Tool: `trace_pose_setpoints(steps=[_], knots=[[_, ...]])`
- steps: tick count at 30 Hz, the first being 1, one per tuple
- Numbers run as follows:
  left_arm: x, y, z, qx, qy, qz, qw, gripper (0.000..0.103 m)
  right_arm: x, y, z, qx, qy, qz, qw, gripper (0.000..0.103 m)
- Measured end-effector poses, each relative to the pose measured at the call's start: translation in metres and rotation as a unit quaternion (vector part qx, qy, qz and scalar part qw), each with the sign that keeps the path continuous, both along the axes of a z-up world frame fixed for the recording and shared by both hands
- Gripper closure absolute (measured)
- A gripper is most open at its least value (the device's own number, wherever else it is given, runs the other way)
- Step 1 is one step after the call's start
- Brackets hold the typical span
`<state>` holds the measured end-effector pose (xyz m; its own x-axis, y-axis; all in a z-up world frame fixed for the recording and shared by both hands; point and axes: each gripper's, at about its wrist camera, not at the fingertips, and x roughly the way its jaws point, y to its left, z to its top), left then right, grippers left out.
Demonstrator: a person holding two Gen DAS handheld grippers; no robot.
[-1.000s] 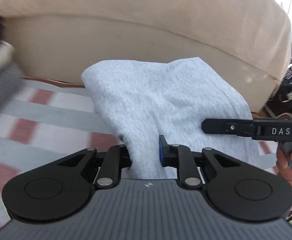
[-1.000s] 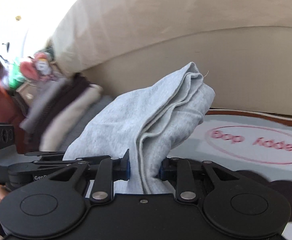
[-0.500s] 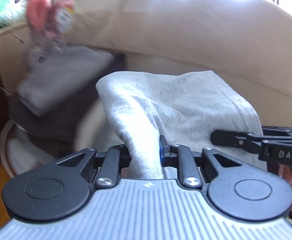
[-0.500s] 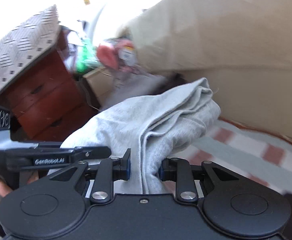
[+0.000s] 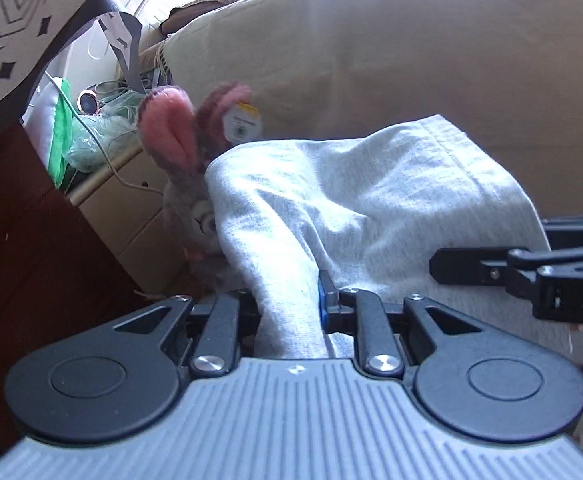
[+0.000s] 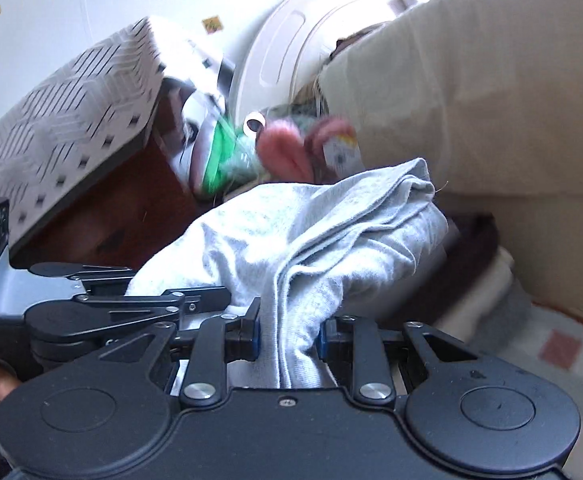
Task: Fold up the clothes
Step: 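Lift the folded cloth with both grippers and carry it to the clothes stack, then lower the cloth onto the stack top and open both grippers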
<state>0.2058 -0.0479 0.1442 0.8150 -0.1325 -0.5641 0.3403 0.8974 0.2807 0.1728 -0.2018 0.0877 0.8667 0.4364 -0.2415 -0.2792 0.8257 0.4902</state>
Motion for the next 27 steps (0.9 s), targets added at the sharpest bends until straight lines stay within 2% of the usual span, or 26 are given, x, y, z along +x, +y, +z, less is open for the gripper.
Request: trace_pose_setpoints(steps=[2, 4, 6, 7, 9, 11, 12, 14, 17, 19, 21, 23, 27], knots=[[0.056, 0.013, 0.011, -0.034, 0.026, 0.010, 0.9990, 0.083, 0.036, 0.000, 0.002, 0.023, -0.002, -0.024, 0.999, 0.072], [0.109, 0.025, 0.000, -0.076, 0.056, 0.025, 0.9953, 0.076, 0.069, -0.003, -0.006, 0.045, 0.003, -0.070, 0.997, 0.067], [0.155, 0.035, -0.025, -0.106, 0.086, 0.056, 0.9890, 0.072, 0.100, -0.006, -0.024, 0.050, 0.014, -0.091, 0.995, 0.064], [0.172, 0.040, -0.044, -0.120, 0.104, 0.083, 0.9838, 0.072, 0.114, -0.007, -0.036, 0.047, 0.027, -0.082, 0.995, 0.058], [0.197, 0.050, -0.081, -0.140, 0.133, 0.125, 0.9732, 0.072, 0.136, -0.013, -0.062, 0.048, 0.064, -0.071, 0.994, 0.058], [0.208, 0.060, -0.110, -0.160, 0.148, 0.150, 0.9644, 0.072, 0.131, -0.031, -0.087, 0.108, 0.085, -0.065, 0.988, 0.057], [0.205, 0.064, -0.114, -0.166, 0.137, 0.141, 0.9663, 0.072, 0.125, -0.041, -0.098, 0.146, 0.088, -0.053, 0.984, 0.057], [0.196, 0.072, -0.115, -0.170, 0.120, 0.112, 0.9718, 0.072, 0.111, -0.050, -0.109, 0.168, 0.082, -0.020, 0.982, 0.055], [0.179, 0.091, -0.113, -0.192, 0.110, 0.083, 0.9717, 0.070, 0.097, -0.054, -0.113, 0.145, 0.062, 0.004, 0.988, 0.048], [0.166, 0.107, -0.113, -0.217, 0.105, 0.083, 0.9669, 0.068, 0.097, -0.054, -0.111, 0.131, 0.052, 0.009, 0.990, 0.043], [0.154, 0.122, -0.114, -0.237, 0.096, 0.082, 0.9633, 0.068, 0.100, -0.052, -0.111, 0.121, 0.052, 0.008, 0.991, 0.035], [0.142, 0.137, -0.116, -0.251, 0.086, 0.079, 0.9609, 0.068, 0.103, -0.045, -0.109, 0.098, 0.054, 0.007, 0.994, 0.033], [0.117, 0.162, -0.123, -0.254, 0.056, 0.065, 0.9633, 0.061, 0.107, -0.029, -0.108, 0.040, 0.050, 0.013, 0.998, 0.033]])
